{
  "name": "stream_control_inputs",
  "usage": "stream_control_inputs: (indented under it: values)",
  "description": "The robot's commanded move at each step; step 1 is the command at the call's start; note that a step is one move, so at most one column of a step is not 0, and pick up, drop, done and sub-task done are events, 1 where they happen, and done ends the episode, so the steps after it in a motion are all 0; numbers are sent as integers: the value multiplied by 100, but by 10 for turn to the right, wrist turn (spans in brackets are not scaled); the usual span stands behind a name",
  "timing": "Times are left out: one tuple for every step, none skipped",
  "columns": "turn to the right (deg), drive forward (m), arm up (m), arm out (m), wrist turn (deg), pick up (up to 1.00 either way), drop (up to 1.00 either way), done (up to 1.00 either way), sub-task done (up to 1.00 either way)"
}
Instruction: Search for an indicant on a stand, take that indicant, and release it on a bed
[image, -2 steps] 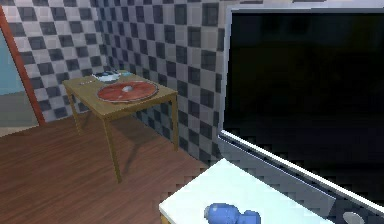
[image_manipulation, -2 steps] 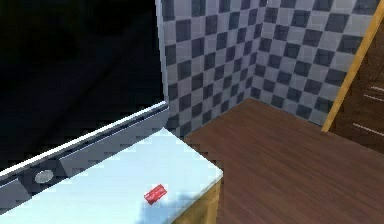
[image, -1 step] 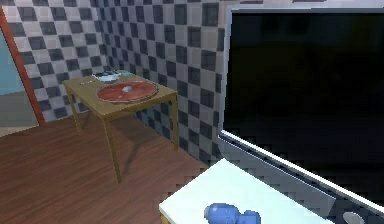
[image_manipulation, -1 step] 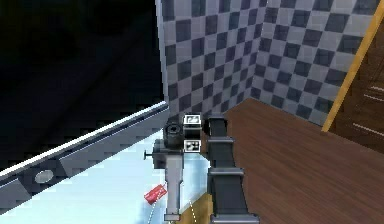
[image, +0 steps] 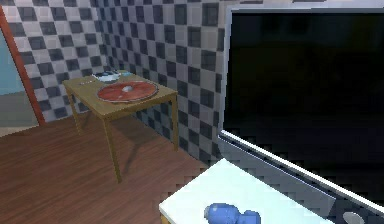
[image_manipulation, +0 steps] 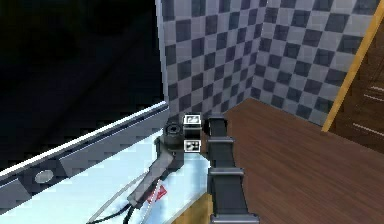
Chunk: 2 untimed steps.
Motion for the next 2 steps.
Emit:
stream_control_inputs:
  values:
    - [0,0,0,0,450,0,0,0,0]
    - [0,0,0,0,450,0,0,0,0]
